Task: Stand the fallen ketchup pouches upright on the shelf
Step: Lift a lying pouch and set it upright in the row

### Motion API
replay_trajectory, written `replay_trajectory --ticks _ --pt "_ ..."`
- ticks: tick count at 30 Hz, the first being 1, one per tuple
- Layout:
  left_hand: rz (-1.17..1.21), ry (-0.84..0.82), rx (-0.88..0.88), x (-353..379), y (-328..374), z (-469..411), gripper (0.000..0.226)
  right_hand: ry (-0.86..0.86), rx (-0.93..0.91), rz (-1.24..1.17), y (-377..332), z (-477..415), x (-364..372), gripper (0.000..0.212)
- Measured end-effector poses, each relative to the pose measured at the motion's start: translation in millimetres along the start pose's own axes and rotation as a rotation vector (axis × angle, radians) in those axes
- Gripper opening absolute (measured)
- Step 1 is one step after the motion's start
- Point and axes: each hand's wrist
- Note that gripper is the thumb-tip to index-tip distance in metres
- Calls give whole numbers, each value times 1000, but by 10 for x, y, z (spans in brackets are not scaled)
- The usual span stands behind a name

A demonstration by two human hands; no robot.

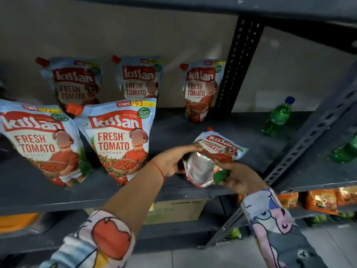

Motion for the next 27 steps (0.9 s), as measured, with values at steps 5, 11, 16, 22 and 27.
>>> replay_trajectory --ticks 5,11,16,22,27 --pt "60 -93 186 -166 -301 247 64 -254 -182 265 47 9 114 60" --pt "-128 135 425 -303 -445 217 97 -317 -536 338 138 -80 380 75" --pt "-154 218 451 -306 -646 137 88 -332 -587 498 308 -192 271 72" --pt "-239 234 494 -163 -675 13 92 -292 -574 619 444 -220 56 85" --pt "-270 226 504 233 -556 -189 96 -170 -616 655 233 -238 -287 85"
Point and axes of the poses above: each hand's wrist, its own z-axis away from the middle knuckle, its own x-axis out of the palm, y = z × x, and after that the axes turned 9 degrees about -z, right-handed
